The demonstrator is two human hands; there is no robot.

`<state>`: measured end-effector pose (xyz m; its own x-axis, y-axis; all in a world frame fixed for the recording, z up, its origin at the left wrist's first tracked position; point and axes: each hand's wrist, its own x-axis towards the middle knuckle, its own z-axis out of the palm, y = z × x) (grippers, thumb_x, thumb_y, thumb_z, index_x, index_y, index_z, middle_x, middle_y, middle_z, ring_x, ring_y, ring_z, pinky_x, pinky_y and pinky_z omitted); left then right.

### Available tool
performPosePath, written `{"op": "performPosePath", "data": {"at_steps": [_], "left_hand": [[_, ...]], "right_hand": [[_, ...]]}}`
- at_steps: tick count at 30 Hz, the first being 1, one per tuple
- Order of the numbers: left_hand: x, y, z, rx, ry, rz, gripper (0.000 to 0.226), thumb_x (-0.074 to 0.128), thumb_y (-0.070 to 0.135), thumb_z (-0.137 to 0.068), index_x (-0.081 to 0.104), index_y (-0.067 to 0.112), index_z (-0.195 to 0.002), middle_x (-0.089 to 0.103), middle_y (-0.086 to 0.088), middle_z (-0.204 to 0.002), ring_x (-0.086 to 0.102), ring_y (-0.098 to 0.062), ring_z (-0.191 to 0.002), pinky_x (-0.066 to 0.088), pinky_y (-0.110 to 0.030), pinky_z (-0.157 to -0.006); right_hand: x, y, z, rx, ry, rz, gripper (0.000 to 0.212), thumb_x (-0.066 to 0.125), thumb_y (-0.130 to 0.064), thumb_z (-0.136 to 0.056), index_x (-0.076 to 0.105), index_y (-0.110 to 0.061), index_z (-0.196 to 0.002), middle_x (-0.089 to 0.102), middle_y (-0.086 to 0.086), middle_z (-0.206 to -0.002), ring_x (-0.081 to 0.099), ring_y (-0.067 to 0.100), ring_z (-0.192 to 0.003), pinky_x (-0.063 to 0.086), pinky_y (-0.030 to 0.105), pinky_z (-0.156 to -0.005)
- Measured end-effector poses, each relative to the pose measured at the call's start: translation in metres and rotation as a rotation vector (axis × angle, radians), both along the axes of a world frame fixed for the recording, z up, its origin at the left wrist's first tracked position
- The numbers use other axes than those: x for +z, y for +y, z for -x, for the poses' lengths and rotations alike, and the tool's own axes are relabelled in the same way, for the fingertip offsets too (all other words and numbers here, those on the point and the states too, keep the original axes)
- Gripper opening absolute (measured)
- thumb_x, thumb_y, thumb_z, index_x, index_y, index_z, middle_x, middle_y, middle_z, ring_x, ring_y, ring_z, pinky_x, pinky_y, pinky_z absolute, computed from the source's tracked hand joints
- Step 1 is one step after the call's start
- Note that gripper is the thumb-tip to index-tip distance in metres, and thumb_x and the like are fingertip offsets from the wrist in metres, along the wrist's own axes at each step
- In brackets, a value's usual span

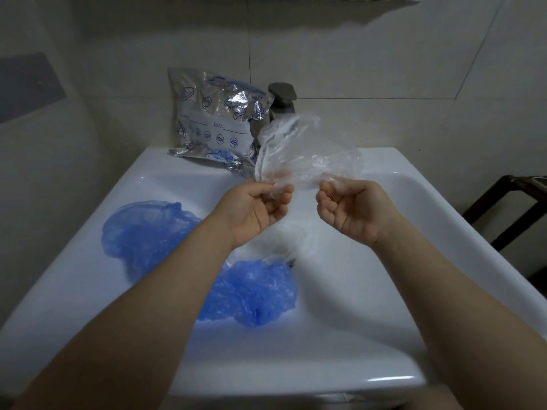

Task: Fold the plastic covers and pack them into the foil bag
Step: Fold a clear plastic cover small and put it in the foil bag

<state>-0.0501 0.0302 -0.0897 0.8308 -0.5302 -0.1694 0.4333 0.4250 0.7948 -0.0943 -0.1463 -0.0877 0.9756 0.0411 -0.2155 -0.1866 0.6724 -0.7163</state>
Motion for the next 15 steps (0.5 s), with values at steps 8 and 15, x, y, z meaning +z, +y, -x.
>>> {"op": "performPosePath", "data": {"at_steps": [8, 15], "left_hand": [[-0.006, -0.003, -0.002, 0.057, -0.216, -0.213, 0.009, 0.055, 0.0, -0.089, 0.058, 0.008, -0.091, 0.067, 0.003, -0.064, 0.066, -0.004, -0.061, 0.05, -0.014, -0.057], [-0.013, -0.008, -0.004, 0.153, -0.296, -0.48, 0.003, 0.056, 0.013, -0.093, 0.059, 0.014, -0.094, 0.062, -0.001, -0.084, 0.061, -0.008, -0.07, 0.048, -0.018, -0.065]], "right_hand": [[-0.008, 0.001, -0.002, 0.059, -0.074, 0.284, 0.019, 0.06, -0.01, -0.078, 0.063, -0.008, -0.097, 0.073, 0.001, -0.089, 0.069, 0.01, -0.084, 0.056, 0.023, -0.075], [-0.015, -0.002, -0.006, -0.103, -0.009, 0.558, 0.006, 0.063, -0.012, -0.086, 0.062, -0.017, -0.088, 0.064, -0.004, -0.084, 0.059, 0.011, -0.081, 0.047, 0.021, -0.069]]}}
